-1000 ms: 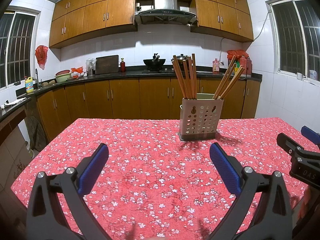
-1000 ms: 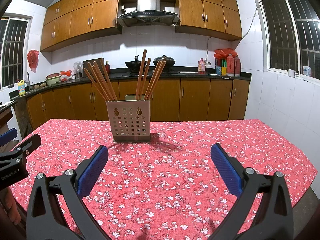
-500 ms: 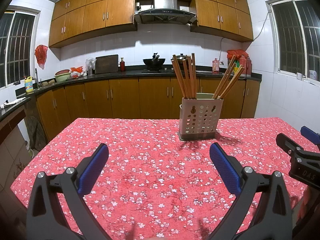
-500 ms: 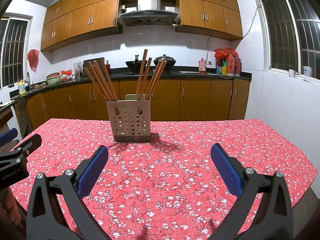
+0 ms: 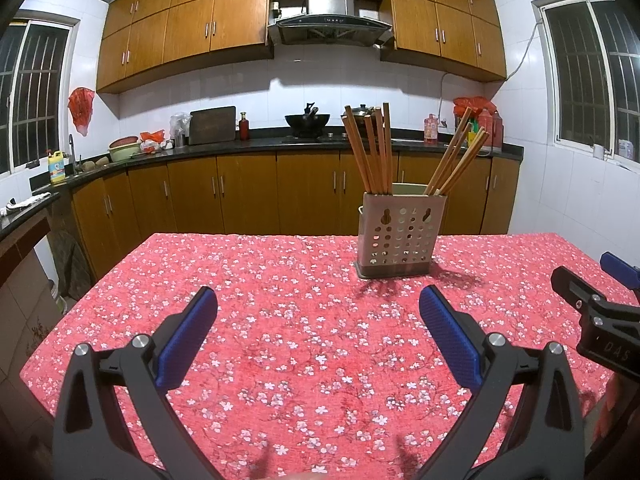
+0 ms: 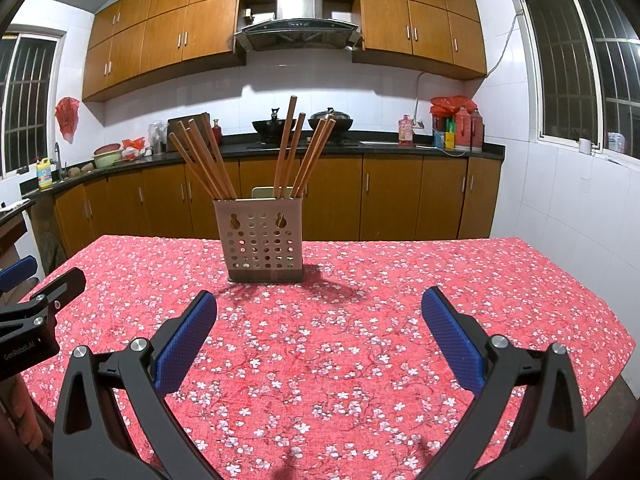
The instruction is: Organize utensils
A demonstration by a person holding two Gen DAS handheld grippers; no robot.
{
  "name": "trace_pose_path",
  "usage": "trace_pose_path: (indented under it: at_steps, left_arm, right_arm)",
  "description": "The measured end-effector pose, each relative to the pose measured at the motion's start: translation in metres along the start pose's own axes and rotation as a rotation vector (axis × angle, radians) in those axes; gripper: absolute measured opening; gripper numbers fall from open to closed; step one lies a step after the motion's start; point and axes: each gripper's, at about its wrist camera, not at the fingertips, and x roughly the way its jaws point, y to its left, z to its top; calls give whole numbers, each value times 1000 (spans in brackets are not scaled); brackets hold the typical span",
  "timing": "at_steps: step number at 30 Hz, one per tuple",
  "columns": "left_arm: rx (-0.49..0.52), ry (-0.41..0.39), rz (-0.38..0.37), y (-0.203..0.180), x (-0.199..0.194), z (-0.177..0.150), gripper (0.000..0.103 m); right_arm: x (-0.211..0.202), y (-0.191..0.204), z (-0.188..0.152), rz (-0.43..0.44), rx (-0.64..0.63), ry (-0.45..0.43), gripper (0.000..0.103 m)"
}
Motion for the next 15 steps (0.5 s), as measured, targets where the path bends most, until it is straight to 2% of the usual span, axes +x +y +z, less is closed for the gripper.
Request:
trace_pose_path:
  at_steps: [15]
  left_arm:
    - [-12, 6, 6, 2, -3, -2, 99]
  right_arm:
    - [1, -1, -1, 1, 1, 2, 101]
